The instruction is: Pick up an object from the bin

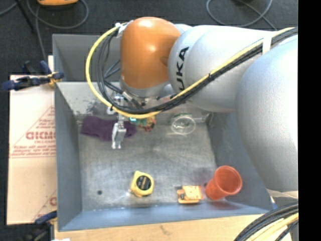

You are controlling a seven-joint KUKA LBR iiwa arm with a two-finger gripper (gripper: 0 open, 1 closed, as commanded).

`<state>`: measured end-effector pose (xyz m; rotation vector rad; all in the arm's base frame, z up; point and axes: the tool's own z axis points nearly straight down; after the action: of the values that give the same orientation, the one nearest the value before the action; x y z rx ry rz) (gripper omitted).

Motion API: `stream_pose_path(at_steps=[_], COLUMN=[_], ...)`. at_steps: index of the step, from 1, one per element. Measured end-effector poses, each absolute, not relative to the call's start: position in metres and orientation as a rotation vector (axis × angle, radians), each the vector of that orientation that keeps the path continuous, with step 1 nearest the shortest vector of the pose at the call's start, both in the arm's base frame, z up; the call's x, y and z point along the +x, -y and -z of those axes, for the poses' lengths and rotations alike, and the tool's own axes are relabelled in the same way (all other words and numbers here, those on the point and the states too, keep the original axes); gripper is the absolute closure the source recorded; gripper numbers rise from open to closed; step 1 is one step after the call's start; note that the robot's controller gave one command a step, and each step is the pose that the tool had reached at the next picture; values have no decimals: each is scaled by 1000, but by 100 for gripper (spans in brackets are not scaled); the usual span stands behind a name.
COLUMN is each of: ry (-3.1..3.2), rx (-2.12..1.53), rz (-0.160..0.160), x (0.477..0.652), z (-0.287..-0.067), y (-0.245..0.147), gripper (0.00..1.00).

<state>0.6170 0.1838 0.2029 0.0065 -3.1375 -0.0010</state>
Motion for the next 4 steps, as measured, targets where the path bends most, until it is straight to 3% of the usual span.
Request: stream_pose_path(at_steps=[1, 2, 3, 4], ry=[3146, 3147, 3126, 3108], rx=[0, -124, -282, -503], rz=[3, 5, 0, 5], x=[619, 632, 623, 634], z=[-208, -131, -102, -144], y=[-183, -179, -176, -188], gripper=[0, 0, 0, 0])
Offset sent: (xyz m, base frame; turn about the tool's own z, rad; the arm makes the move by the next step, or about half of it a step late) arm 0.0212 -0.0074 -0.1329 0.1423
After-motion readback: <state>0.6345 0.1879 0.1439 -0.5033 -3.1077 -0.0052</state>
